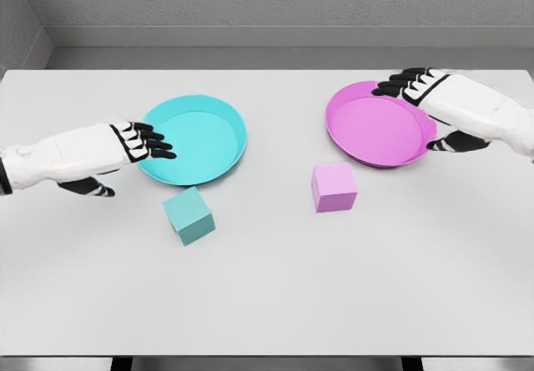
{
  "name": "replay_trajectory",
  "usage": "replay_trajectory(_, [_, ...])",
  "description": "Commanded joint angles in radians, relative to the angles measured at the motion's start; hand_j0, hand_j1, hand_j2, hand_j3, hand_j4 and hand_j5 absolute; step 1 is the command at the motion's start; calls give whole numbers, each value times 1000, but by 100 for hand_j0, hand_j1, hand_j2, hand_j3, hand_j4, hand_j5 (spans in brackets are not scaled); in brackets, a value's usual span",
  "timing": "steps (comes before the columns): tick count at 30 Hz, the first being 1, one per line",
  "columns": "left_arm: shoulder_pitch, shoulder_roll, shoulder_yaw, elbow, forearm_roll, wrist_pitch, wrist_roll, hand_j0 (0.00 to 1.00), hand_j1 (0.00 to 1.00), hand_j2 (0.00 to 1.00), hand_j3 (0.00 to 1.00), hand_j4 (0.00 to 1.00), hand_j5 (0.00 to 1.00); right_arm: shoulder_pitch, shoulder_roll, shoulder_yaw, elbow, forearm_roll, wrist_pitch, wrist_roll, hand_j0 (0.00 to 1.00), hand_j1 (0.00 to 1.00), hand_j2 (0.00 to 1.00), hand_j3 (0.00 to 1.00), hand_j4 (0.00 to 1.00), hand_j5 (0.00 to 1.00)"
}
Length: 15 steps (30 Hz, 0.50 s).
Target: Place the blocks in the corresponding plates according to their colors
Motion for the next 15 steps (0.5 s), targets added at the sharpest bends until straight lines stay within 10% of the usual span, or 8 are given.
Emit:
replay_trajectory(1, [0, -13, -39, -34, -20, 1, -7, 100, 100, 100, 100, 100, 100, -5, 36, 149, 6, -3, 8, 24, 100, 100, 100, 100, 100, 100])
replay_trajectory(15, [-63, -137, -164, -40, -113, 1, -27, 100, 100, 100, 100, 100, 100, -216, 143, 376, 18, -2, 137, 231, 100, 100, 100, 100, 100, 100])
